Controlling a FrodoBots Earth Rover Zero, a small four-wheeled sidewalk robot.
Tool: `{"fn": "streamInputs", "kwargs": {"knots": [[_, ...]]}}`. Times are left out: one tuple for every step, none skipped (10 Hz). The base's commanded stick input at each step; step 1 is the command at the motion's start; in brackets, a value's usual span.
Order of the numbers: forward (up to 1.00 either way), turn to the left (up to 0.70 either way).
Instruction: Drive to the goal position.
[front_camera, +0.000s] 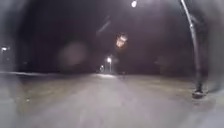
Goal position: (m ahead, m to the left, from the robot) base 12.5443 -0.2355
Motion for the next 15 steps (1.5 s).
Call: {"fn": "streamInputs", "kwargs": {"knots": [[0.85, 0.03], [0.85, 0.03], [0.85, 0.03], [0.85, 0.03], [0.85, 0.03], [0.85, 0.03], [0.85, 0.03], [0.85, 0.03], [0.85, 0.03], [0.85, 0.03], [0.85, 0.03], [0.85, 0.03], [0.85, 0.04], [0.85, 0.05], [0.85, 0.07]]}}
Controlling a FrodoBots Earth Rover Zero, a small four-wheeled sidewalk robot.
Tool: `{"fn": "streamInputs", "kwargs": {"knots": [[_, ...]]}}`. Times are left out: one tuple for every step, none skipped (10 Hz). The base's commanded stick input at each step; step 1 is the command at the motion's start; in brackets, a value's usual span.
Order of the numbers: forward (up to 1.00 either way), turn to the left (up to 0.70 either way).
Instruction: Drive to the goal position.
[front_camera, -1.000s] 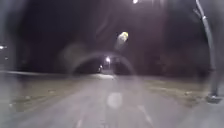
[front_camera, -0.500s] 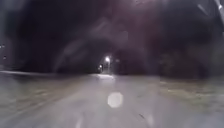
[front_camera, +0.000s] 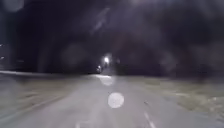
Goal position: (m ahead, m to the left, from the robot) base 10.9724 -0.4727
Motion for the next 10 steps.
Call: {"fn": "streamInputs", "kwargs": {"knots": [[0.85, 0.08], [0.85, 0.1], [0.85, 0.11], [0.85, 0.11], [0.85, 0.07], [0.85, 0.04], [0.85, 0.04], [0.85, 0.04], [0.85, 0.04], [0.85, 0.04]]}}
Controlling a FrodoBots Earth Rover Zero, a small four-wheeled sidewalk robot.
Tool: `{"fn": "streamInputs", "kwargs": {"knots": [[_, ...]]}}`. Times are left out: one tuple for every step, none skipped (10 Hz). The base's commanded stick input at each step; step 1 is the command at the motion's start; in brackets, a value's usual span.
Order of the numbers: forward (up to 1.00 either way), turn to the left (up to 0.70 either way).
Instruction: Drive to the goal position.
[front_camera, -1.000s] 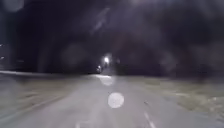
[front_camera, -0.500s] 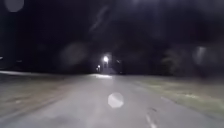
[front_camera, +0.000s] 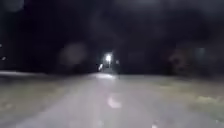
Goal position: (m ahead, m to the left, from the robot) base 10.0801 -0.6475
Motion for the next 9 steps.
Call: {"fn": "streamInputs", "kwargs": {"knots": [[0.85, 0.04], [0.85, 0.04], [0.85, 0.06], [0.85, 0.13], [0.85, 0.14], [0.85, 0.13], [0.85, 0.11], [0.85, 0.06], [0.85, 0.05]]}}
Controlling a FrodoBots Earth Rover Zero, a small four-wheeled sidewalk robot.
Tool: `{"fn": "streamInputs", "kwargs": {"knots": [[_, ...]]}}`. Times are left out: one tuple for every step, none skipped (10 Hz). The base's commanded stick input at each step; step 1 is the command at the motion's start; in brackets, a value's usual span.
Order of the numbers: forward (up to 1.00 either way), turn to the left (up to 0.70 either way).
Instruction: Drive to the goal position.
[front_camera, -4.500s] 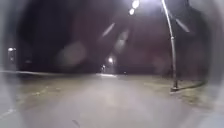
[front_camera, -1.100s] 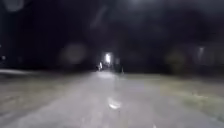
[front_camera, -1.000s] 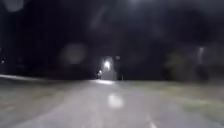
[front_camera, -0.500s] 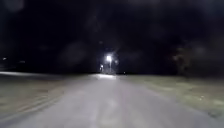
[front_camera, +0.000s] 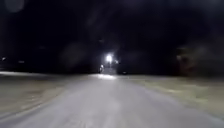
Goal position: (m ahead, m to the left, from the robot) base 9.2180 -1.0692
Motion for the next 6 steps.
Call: {"fn": "streamInputs", "kwargs": {"knots": [[0.85, 0.05], [0.85, 0.04], [0.85, 0.04], [0.85, 0.04], [0.85, 0.04], [0.85, 0.04]]}}
